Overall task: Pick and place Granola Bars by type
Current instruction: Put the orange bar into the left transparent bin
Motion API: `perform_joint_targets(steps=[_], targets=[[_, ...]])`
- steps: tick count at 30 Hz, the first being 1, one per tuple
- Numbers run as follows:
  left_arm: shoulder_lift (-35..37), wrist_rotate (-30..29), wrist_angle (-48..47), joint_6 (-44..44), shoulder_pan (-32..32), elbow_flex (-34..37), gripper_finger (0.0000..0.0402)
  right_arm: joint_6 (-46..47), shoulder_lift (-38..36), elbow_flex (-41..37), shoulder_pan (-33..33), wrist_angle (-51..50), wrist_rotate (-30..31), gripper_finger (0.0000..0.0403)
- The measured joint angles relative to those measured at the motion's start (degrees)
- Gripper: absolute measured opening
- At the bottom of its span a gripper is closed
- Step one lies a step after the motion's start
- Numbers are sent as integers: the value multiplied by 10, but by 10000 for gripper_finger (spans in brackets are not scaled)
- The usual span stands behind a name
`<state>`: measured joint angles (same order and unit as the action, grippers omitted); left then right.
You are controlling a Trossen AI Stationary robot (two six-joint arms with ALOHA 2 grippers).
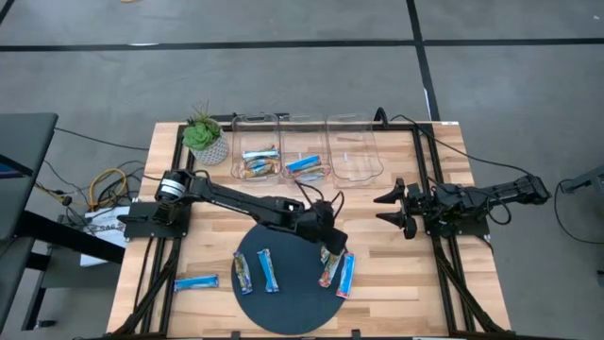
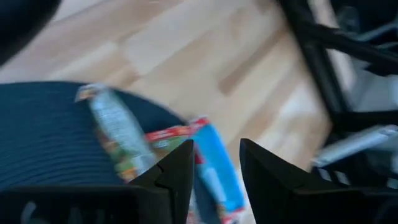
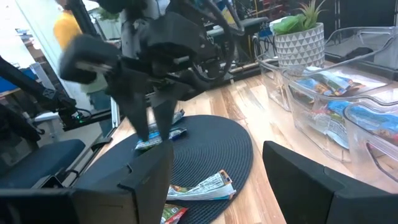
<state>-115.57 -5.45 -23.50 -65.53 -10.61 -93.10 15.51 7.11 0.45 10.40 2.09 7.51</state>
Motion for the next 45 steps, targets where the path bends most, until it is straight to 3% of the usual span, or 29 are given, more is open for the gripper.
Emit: perform_joint_targets(steps=[7,17,23,31,45], targets=[[-9,-20,-54,-3,-3,0,134,0,0,0,0,0,0,244],[-40,8,-90,-13,5,0,222,0,1,0,0,1,0,244],[-74,17,-92,-11,13,-18,255,0,3,0,0,-1,0,244],[-123,42,-89,12,15,-51,263,0,8,0,0,-1,0,244],[-131,15,-111,26,15,-52,263,0,7,0,0,-1,0,244]])
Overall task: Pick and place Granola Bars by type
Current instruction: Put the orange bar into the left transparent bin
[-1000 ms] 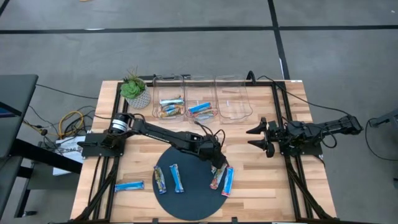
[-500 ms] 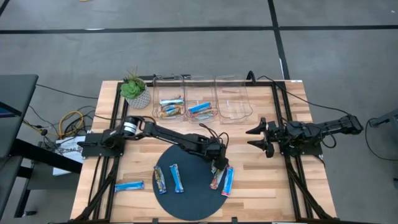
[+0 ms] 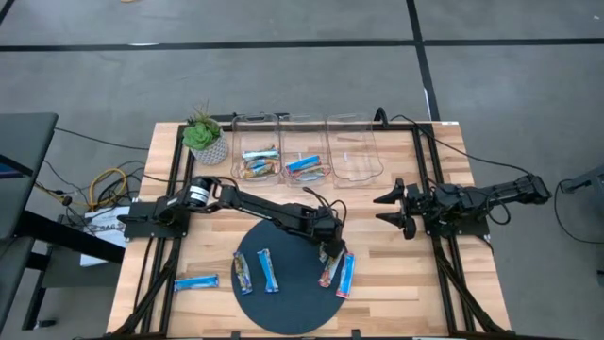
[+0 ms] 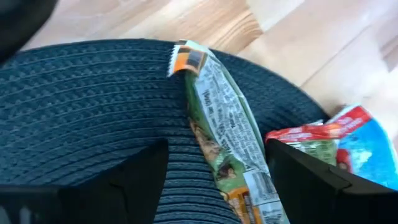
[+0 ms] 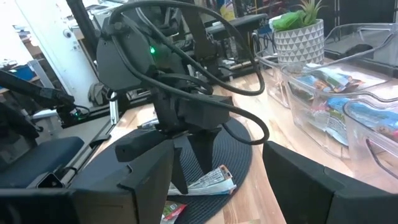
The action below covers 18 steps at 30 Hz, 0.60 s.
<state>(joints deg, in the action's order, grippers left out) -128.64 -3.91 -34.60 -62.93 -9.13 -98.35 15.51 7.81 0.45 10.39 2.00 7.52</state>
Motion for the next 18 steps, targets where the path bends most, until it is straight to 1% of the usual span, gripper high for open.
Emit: perform_joint_targets(steps=[15,18], targets=[[1,-10,-29,23,-1,0,263,0,0,0,0,0,0,244],[1,-11,-34,26,-1,0,249,0,0,0,0,0,0,244]])
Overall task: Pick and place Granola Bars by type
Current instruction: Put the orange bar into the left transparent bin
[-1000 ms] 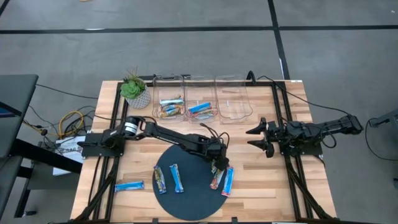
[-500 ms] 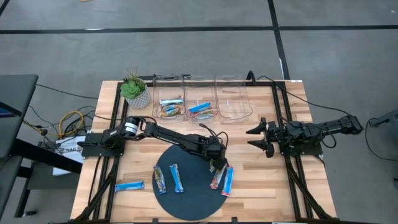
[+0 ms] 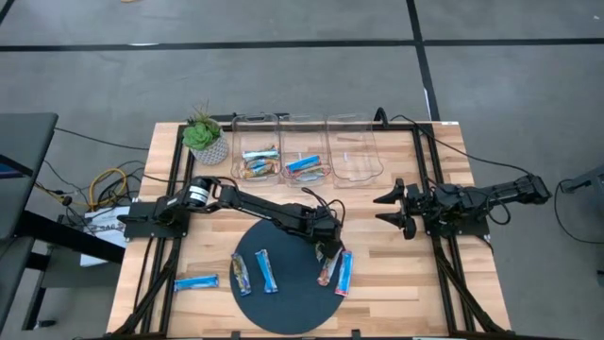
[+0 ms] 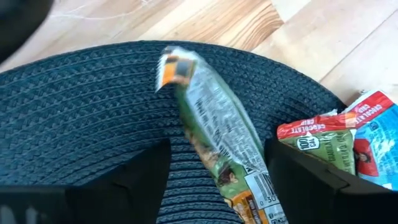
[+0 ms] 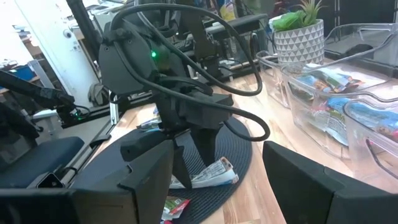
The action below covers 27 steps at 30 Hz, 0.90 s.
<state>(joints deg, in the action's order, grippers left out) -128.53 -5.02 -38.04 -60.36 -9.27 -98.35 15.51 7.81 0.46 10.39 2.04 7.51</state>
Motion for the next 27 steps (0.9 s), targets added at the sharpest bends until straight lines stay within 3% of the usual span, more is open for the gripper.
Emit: perform_joint_targets(steps=[14,27], targets=[[0,1,-2,0,-1,1,86,0,0,0,0,0,0,244],[1,1,-3,33,-1,1,25,0,0,0,0,1,0,244]])
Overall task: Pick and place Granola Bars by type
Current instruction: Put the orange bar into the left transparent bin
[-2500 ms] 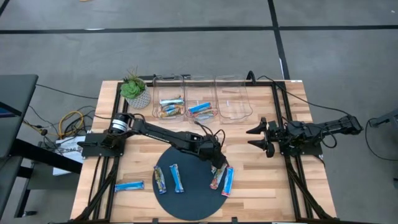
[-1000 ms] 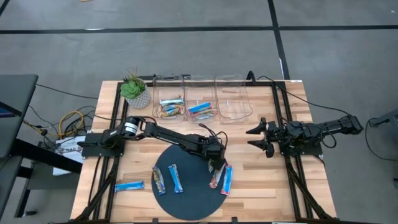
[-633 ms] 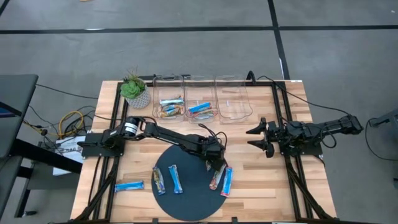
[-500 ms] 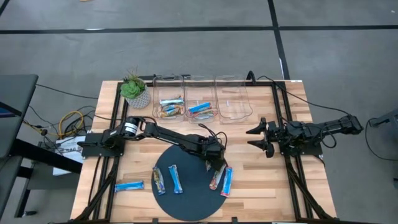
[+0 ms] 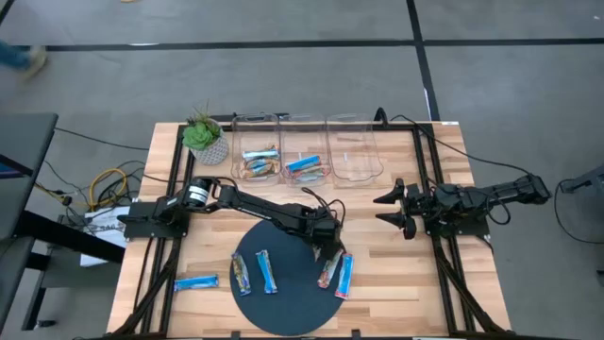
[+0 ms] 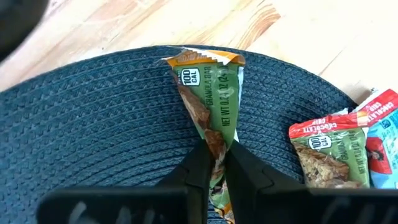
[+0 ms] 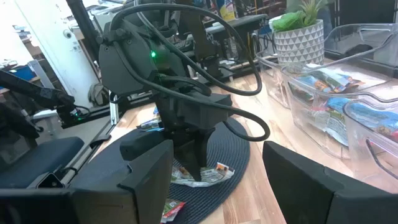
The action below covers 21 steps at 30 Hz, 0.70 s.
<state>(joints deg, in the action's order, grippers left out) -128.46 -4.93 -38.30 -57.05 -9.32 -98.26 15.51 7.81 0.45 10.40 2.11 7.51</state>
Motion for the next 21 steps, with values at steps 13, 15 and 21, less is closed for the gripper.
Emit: perform_joint_targets(steps=[13,15,21], targets=[[6,28,10,44,1,0,22,0,0,0,0,0,0,244],[12,28,16,53,1,0,22,0,0,0,0,0,0,244],[21,32,13,85,2,-15,23,0,0,0,0,0,0,244]])
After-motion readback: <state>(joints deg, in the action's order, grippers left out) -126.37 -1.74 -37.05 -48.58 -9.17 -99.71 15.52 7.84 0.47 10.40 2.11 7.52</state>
